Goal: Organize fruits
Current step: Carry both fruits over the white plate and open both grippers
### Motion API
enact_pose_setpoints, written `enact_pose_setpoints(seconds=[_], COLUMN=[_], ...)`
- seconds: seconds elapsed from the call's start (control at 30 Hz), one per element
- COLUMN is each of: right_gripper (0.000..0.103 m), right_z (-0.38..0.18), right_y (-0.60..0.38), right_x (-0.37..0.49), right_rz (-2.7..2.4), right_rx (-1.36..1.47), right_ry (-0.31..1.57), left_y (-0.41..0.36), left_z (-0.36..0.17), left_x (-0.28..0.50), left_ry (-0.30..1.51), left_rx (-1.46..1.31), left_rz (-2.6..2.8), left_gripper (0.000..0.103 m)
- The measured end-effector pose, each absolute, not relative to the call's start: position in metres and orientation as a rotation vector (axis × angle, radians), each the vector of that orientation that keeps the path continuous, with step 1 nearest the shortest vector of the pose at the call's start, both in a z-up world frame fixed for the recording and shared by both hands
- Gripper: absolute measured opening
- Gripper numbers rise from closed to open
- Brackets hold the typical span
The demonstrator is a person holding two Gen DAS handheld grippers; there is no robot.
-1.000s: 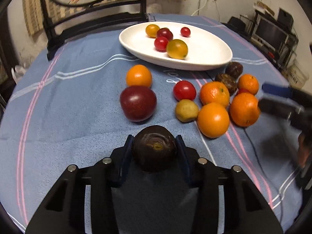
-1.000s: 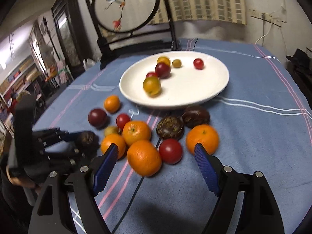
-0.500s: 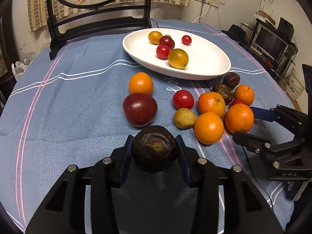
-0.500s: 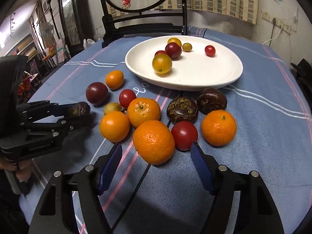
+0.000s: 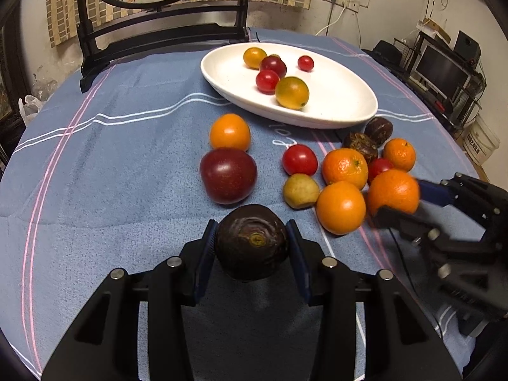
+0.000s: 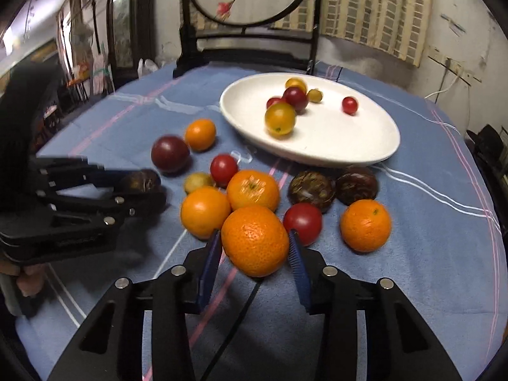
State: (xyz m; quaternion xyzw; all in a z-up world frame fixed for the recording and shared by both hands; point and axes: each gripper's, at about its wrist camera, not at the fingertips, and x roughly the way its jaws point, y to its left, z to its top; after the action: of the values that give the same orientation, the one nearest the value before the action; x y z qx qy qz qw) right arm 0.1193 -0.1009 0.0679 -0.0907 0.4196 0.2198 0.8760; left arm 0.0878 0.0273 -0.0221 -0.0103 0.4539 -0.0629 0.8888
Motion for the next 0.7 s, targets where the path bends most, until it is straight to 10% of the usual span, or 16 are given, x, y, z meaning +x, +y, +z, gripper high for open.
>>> enact_pose_setpoints(seconds=[0.7], right_gripper=[0.043], right_z=[0.092], right_y=[-0.139], right_x=[0.224], right_rz=[0.348], right_rx=[0.090], right_ry=[0.873], left_y=[0.000], left_z=[0.041], left_x=[0.205], left_ry=[0.888], left_rx=[-0.021], left_rz=[-0.059], left_gripper=[0.043])
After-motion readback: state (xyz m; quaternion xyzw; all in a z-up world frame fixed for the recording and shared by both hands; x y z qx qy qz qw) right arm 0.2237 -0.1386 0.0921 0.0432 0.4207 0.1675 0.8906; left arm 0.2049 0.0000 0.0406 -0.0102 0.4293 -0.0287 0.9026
